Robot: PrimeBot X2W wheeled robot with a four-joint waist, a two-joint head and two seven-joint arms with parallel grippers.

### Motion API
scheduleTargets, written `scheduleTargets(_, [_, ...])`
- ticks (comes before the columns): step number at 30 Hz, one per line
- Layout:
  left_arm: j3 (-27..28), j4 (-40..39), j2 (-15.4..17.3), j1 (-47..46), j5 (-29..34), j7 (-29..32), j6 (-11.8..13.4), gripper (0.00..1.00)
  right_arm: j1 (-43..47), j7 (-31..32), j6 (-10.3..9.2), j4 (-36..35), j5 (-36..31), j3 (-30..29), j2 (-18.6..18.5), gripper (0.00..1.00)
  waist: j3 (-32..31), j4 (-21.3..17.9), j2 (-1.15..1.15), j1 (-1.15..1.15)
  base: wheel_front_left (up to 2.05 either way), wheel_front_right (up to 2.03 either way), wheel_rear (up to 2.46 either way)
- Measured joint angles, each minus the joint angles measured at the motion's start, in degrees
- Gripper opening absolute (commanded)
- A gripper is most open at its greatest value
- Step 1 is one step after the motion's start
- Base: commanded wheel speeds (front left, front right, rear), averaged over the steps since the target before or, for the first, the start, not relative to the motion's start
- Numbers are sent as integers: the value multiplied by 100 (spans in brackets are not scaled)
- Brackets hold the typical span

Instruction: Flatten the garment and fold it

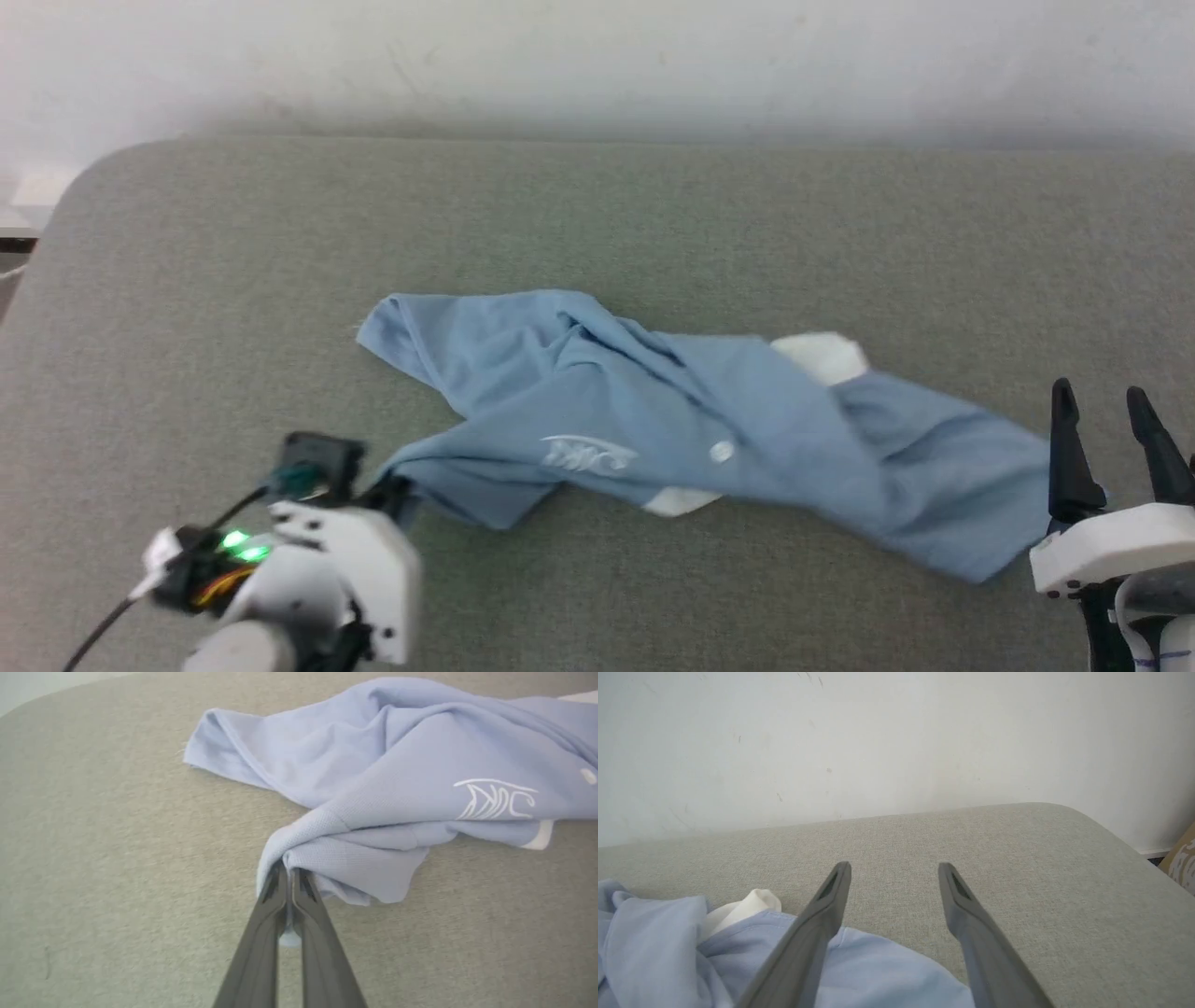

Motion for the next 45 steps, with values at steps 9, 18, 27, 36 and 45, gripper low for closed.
scheduleTargets(9, [810, 207, 193, 772, -304, -906, 428, 100, 7, 171, 0, 118, -1, 261, 1, 100, -270, 290, 0, 0, 0, 0, 0])
scheduleTargets(18, [1032, 730, -363, 606, -211, -3006, 405, 100, 196, 407, 0, -19, -38, 840, -293, 100, -457, 312, 0, 0, 0, 0, 0])
scheduleTargets(27, [1274, 450, -698, 602, 672, -4211, 160, 100, 635, 1503, 1, -753, 627, 2951, -2000, 100, -591, 264, 0, 0, 0, 0, 0])
scheduleTargets(36, [1527, 338, -1250, 744, 1177, -4217, -283, 100, 527, 2813, 1, -1042, 1545, 4209, -3075, 100, -521, 399, 0, 1, 0, 0, 0])
scheduleTargets(45, [1642, 389, -1649, 702, 1436, -4217, -699, 100, -88, 2998, 5, -211, 1523, 4920, -3210, 100, -295, 672, 0, 1, 0, 0, 0])
